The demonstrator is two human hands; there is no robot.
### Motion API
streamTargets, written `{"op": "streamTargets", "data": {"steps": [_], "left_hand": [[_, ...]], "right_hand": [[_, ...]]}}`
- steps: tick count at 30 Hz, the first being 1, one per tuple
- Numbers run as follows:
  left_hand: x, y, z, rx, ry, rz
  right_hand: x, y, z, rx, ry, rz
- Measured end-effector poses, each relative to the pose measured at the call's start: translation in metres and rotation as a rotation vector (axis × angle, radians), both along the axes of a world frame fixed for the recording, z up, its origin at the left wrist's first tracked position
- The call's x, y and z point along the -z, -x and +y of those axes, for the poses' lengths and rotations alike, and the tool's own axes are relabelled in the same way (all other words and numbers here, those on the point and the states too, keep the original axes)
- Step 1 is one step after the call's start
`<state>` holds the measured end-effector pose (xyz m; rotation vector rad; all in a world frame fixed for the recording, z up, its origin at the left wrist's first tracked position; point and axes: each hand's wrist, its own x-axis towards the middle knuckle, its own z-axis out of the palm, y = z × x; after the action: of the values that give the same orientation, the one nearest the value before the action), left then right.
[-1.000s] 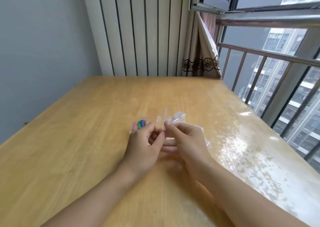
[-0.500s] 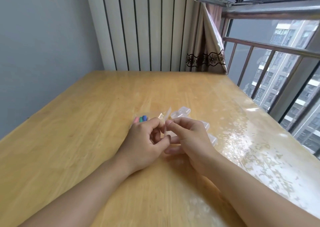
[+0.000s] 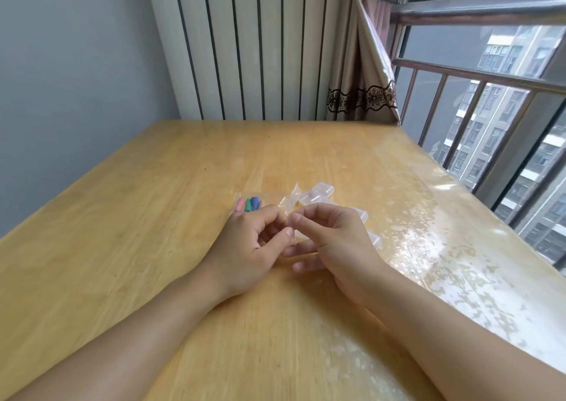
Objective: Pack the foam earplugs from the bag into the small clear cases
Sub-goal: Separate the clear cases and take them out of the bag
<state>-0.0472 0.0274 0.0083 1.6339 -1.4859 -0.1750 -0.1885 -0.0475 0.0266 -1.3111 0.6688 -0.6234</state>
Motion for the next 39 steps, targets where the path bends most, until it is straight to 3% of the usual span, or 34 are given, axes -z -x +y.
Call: {"op": "streamTargets", "data": {"steps": [20,29,34,39], "left_hand": [[0.002,-0.0051,-0.0005,0.085,-0.025,0.175],[0.0047,-0.0057,0.0,0.069,-0.016,0.08],[0.006,-0.0064,-0.0003,0.103,-0.016,0.132],[0.0031,-0.0084,-0.0025,-0.024,0.12,0.291]], "right_hand": [[0.0022,0.0026,-0.0037,0.006,0.092,0.017],[-0.0009,0.0045,-0.0045,0.03,0.098,0.087],[-0.0032,0.0059,-0.0047,0.031,0.052,0.085],[-0.0034,0.0063,-0.0035,0.016,0.136,0.143]]}}
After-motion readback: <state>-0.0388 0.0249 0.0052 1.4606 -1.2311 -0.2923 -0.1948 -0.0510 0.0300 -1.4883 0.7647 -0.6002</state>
